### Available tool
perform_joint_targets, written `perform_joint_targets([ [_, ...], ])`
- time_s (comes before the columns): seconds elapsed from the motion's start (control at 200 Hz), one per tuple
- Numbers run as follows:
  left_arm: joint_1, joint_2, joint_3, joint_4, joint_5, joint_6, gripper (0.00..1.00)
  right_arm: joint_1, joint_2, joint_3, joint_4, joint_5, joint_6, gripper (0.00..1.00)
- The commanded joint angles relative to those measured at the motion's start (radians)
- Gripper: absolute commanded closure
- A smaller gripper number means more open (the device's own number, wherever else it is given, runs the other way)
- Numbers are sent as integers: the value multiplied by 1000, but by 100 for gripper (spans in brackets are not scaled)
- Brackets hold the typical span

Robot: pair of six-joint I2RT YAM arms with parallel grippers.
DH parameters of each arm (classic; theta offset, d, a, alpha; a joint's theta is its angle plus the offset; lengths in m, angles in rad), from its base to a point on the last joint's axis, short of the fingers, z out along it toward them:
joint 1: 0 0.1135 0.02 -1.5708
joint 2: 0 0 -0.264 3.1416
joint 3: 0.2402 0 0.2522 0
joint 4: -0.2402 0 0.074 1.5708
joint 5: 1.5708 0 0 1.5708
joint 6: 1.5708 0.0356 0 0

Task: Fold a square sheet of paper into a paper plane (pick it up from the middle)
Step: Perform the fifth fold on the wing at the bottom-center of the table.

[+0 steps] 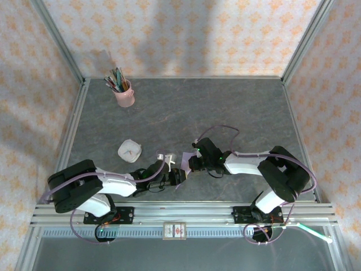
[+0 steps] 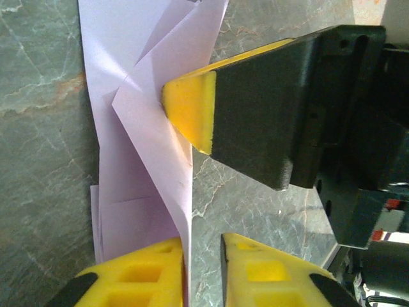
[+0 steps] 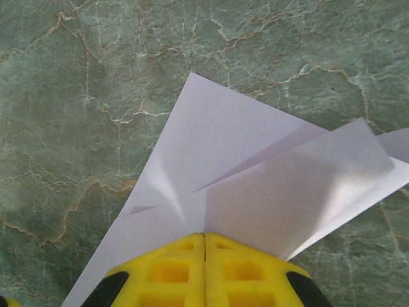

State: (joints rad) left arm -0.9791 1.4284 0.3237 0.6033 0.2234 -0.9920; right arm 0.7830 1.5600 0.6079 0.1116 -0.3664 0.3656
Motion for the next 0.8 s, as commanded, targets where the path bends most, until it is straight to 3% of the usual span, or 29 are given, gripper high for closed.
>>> perform_joint_targets([
  [0.0,3,-53,-5,-74,-37,28,73,-6,41,-33,-72,58,1,93],
  [0.135,5,-120,-3,-134,-72,34,67,-6,43,-33,-69,56,1,93],
  [0.3,5,-197,-9,-145,-77,36,67,-6,47,-37,-64,55,2,93],
  [0.541,4,-123,35,-89,33,52,90,-7,40,-40,-66,59,3,93],
  [0.791,4,-18,58,-21,91,41,91,-6,34,-40,-73,63,3,93],
])
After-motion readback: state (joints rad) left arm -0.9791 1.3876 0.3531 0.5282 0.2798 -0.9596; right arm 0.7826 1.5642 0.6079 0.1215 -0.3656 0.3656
